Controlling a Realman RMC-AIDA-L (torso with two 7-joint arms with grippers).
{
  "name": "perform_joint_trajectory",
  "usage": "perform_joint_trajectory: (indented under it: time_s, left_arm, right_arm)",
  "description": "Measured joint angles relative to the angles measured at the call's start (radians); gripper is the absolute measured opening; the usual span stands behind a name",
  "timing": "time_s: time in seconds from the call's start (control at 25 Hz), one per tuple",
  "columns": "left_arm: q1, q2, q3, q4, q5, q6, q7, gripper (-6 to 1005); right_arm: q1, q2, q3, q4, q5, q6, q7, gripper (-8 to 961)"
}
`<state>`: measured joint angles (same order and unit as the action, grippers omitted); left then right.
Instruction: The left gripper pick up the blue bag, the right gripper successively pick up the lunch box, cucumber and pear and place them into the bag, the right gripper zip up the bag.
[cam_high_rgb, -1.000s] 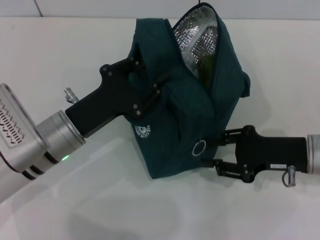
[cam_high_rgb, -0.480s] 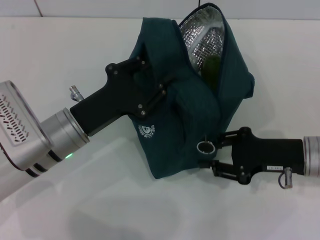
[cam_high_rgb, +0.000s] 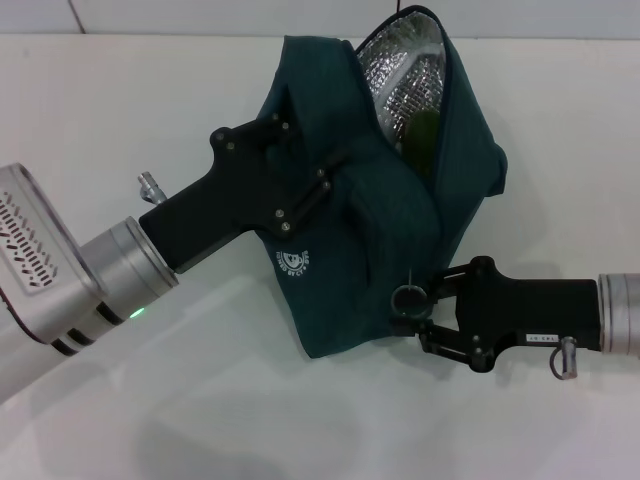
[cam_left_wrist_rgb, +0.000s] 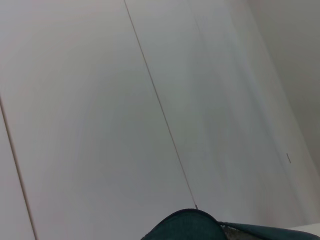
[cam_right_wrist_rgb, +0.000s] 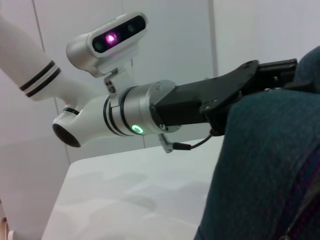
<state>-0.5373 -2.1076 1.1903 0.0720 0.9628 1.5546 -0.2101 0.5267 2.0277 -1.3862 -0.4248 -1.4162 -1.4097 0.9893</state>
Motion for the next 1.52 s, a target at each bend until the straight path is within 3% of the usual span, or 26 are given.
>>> perform_joint_trajectory:
  time_s: [0.6, 0.72, 1.16, 1.32, 1.52]
  left_arm:
    - [-0.005, 0.0, 0.0, 0.0, 0.001, -0.007, 0.0, 421]
    - [-0.001, 0.0, 0.0, 0.0, 0.001, -0.006, 0.0, 421]
    - [0.015, 0.0, 0.0, -0.006, 0.002, 0.024, -0.005, 424]
    - [0.019, 0.0, 0.0, -0.019, -0.002, 0.069, -0.025, 510]
    - [0.029, 0.017, 0.0, 0.019, 0.008, 0.127, -0.241, 622]
  right_arm:
    - [-0.001, 0.0, -0.017, 0.008, 0.03, 0.017, -0.103, 253]
    - [-0.011, 0.0, -0.019, 0.009, 0.053, 0.01, -0.16, 60]
    - [-0.007, -0.001, -0.059, 0.002, 0.057, 0.002, -0.22, 35]
    - [-0.005, -0.002, -0.058, -0.001, 0.057, 0.001, -0.222, 35]
    - [-0.005, -0.002, -0.058, -0.002, 0.084, -0.014, -0.236, 35]
